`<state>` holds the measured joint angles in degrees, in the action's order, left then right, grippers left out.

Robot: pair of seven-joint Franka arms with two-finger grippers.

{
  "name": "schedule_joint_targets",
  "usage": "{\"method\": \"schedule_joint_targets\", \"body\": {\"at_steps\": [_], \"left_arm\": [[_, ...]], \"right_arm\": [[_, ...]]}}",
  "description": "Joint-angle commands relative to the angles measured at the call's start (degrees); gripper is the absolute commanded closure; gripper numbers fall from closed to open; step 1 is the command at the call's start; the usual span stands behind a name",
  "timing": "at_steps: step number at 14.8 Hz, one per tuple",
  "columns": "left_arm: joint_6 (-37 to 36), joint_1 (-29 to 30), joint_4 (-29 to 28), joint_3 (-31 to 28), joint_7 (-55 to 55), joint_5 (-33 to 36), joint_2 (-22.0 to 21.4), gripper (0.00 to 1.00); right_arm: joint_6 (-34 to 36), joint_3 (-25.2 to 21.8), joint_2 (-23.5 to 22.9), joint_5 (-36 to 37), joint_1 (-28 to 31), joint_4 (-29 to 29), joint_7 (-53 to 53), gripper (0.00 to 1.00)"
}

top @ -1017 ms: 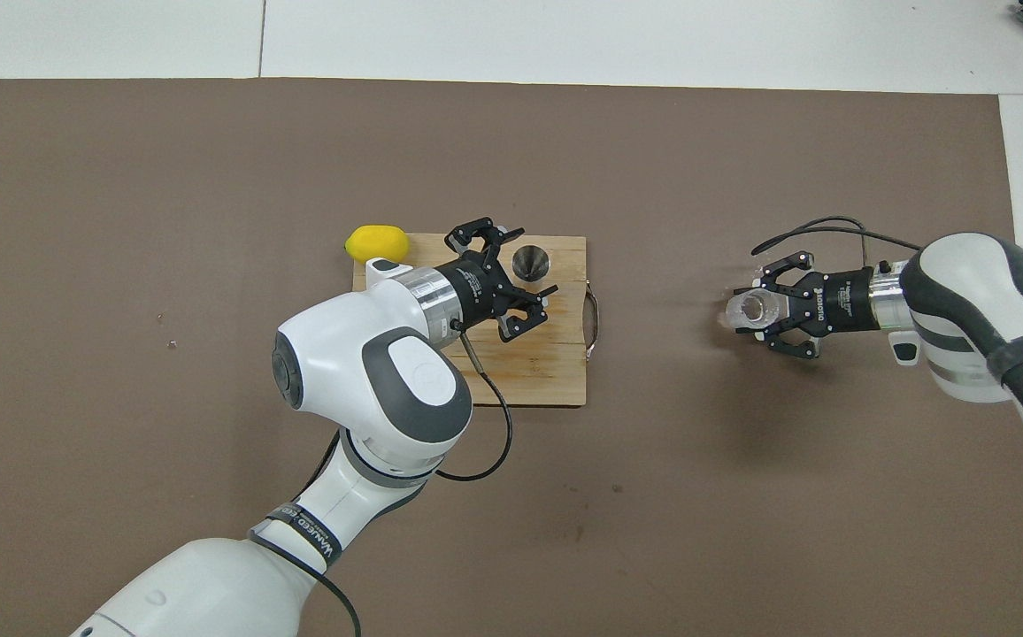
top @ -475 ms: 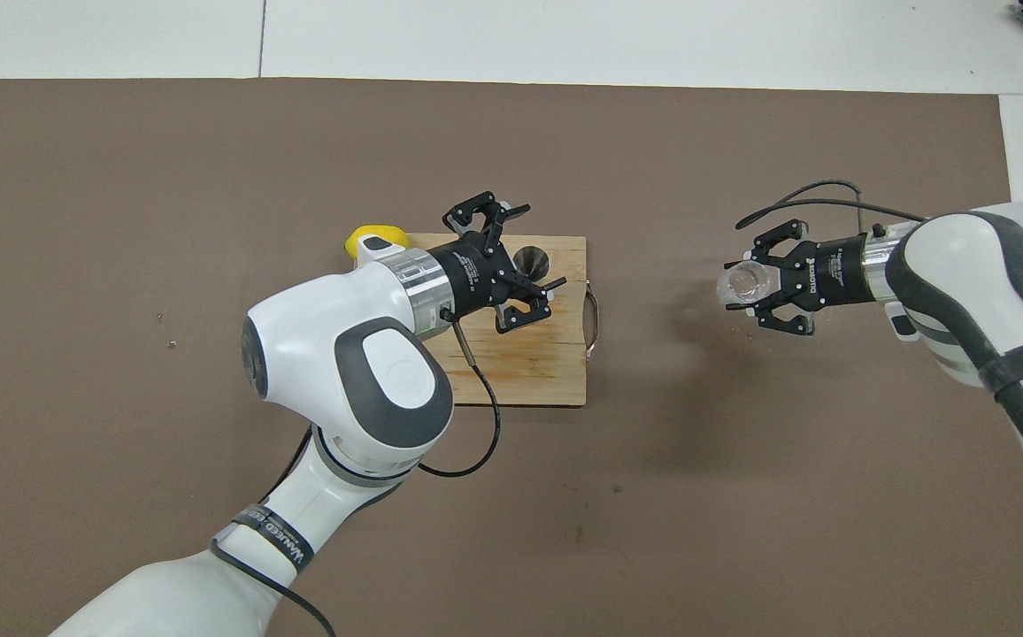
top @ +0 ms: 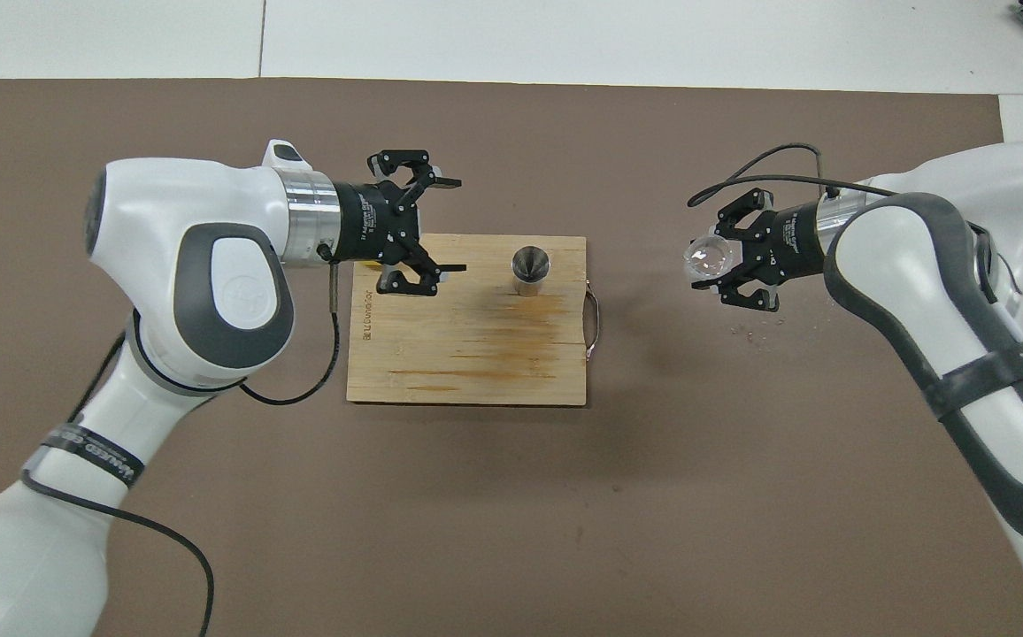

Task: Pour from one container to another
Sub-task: 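Withdraw the left gripper while the right gripper lifts the glass cup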

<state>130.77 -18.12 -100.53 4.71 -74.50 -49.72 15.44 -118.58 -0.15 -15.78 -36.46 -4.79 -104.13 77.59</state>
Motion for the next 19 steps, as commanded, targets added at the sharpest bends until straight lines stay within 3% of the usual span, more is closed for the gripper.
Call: {"method": "schedule_joint_targets", "body": {"at_steps": [1, 3, 7, 11, 16, 19], "left_arm": [[-3.8, 0.7, 2.4, 0.3, 0.8, 23.4, -0.2, 0.0], [-4.3, 0.5, 2.3, 0.2, 1.9, 34.8, -0.4, 0.0], [-6.8, 4.7, 1.8, -0.1, 18.8, 42.6, -0.7, 0.0], [-10.1, 10.8, 1.7, -0.5, 45.6, 43.8, -1.2, 0.0], [-15.3, 17.7, 5.2, -0.9, 70.7, 46.0, -2.5, 0.0], [-21.6, 19.1, 5.2, -0.9, 76.6, 46.9, -6.5, 0.0]], "right_arm": [[-0.9, 0.1, -0.7, 4.2, -2.1, 3.3, 5.6, 0.63], [-0.9, 0.1, -1.7, 6.4, -4.3, 5.6, 9.5, 0.63], [-1.0, 0.1, -3.3, 11.1, -7.4, 9.6, 15.0, 0.64], [-1.0, 0.1, -4.1, 18.7, -11.4, 11.4, 17.8, 0.66], [0.1, 0.3, -6.2, 22.3, -13.5, 15.2, 18.3, 0.67], [1.8, 0.1, -8.7, 22.5, -14.3, 19.0, 19.5, 0.67]]}}
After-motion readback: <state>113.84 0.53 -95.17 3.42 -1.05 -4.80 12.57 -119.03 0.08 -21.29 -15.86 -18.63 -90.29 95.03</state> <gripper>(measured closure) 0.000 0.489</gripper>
